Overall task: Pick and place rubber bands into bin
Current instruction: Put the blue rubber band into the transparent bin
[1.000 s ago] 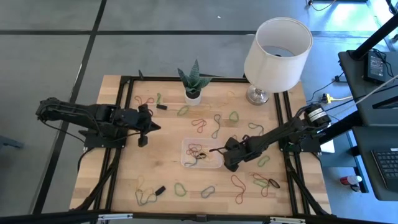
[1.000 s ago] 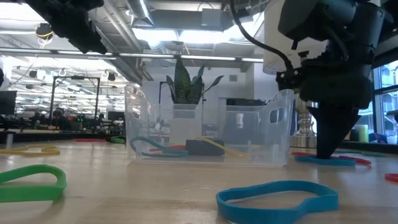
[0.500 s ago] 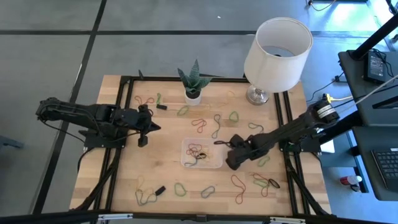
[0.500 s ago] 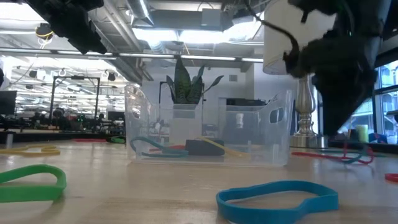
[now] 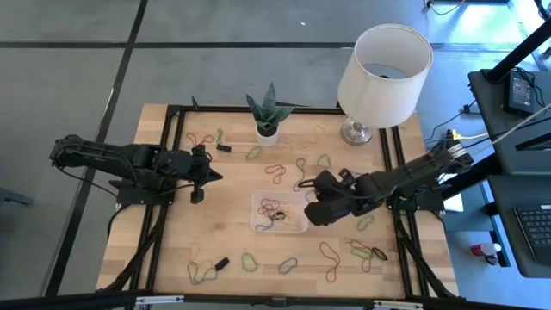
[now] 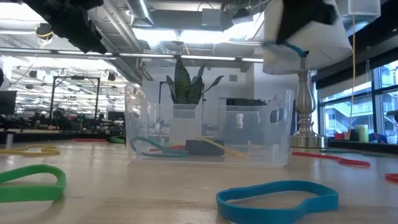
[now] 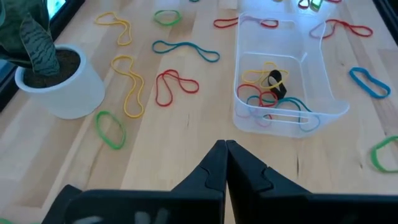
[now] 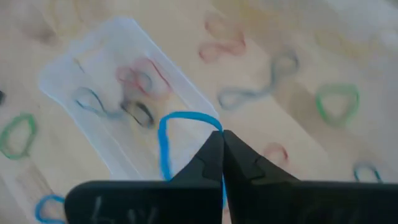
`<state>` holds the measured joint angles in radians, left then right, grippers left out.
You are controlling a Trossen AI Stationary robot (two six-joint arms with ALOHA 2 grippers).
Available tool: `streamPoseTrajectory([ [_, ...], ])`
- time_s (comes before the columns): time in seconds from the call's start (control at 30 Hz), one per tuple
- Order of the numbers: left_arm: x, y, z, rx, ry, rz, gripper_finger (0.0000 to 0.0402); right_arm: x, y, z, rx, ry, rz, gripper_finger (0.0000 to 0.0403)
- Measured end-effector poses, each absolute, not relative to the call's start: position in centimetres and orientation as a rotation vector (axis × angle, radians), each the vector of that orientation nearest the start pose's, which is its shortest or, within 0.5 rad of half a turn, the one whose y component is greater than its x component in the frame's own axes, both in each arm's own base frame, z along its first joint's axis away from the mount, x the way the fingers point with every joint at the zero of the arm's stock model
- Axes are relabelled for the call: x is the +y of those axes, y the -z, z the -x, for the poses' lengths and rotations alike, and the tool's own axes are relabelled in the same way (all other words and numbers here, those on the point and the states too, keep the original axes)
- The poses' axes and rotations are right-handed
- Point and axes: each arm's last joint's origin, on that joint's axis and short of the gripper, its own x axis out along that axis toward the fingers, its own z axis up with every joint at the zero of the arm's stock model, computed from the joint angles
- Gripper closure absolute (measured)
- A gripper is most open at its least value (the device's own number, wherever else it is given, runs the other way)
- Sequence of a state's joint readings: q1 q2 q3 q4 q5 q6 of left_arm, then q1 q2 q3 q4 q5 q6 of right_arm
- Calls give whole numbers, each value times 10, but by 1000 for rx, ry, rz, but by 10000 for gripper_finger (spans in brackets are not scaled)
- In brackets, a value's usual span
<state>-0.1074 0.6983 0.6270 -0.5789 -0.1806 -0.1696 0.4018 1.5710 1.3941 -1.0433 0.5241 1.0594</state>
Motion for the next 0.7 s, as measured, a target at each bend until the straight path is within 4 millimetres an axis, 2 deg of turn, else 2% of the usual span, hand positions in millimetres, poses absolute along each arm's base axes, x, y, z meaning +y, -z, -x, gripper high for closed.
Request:
streamPoseTrajectory([
  [0.17,-10,-257,-143,634,-125,70,400,104,-297,-316,854,585,-335,403],
  [0.37,-10,-257,-143,634,-129,69,400,106,-266,-356,884,492,-305,403],
  [0.53,-10,-257,-143,635,-129,68,400,107,-235,-371,990,457,-322,403],
  [0.7,-10,-257,-143,634,-129,68,400,108,-212,-374,1083,478,-287,402],
])
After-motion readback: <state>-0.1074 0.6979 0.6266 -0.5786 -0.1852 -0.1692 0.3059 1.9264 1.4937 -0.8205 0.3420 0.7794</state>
